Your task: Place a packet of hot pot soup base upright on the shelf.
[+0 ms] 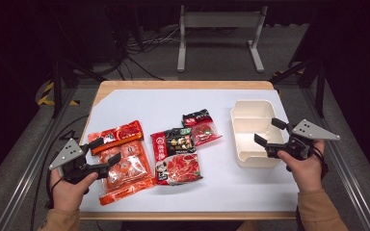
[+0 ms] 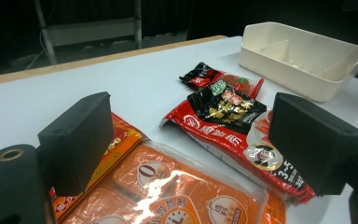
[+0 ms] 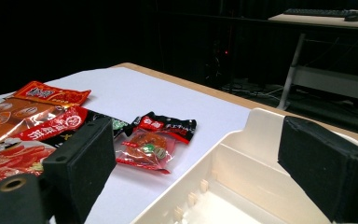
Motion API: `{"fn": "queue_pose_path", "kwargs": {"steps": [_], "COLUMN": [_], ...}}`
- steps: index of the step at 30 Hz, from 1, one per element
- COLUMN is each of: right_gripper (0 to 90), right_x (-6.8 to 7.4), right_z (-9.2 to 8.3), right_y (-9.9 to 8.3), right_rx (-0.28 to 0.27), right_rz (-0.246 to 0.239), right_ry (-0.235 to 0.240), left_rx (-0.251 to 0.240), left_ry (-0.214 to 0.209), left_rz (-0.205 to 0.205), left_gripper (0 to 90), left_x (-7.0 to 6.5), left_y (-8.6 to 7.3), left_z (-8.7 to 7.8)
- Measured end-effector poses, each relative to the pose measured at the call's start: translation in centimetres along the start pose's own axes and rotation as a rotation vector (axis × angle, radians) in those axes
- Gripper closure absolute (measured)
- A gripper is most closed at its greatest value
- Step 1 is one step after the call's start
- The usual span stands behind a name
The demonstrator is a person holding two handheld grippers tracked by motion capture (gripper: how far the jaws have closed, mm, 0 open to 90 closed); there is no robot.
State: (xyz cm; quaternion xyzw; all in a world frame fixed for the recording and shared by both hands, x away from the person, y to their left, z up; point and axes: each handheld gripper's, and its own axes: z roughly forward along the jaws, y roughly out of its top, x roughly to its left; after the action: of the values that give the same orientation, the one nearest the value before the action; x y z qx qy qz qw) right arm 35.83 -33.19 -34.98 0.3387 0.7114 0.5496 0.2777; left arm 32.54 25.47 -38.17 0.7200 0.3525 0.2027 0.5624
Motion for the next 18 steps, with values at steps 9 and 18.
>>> {"fn": "queue_pose_path", "kwargs": {"steps": [9, 18], "right_gripper": [12.0, 12.1], "right_x": [-0.2, 0.2], "right_z": [-0.1, 0.2], "right_y": [0.1, -0.1], "right_rx": [0.002, 0.015], "right_rz": [0.007, 0.004], "right_ry": [0.002, 0.018], "left_rx": [0.016, 0.07], "left_ry": [-0.008, -0.036], "left_rz": [-0.012, -0.021], "left_gripper": [14.9, 11.3], "left_x": [0.0, 0.5], "left_y": [0.4, 1.4], "left_z": [0.7, 3.2]}}
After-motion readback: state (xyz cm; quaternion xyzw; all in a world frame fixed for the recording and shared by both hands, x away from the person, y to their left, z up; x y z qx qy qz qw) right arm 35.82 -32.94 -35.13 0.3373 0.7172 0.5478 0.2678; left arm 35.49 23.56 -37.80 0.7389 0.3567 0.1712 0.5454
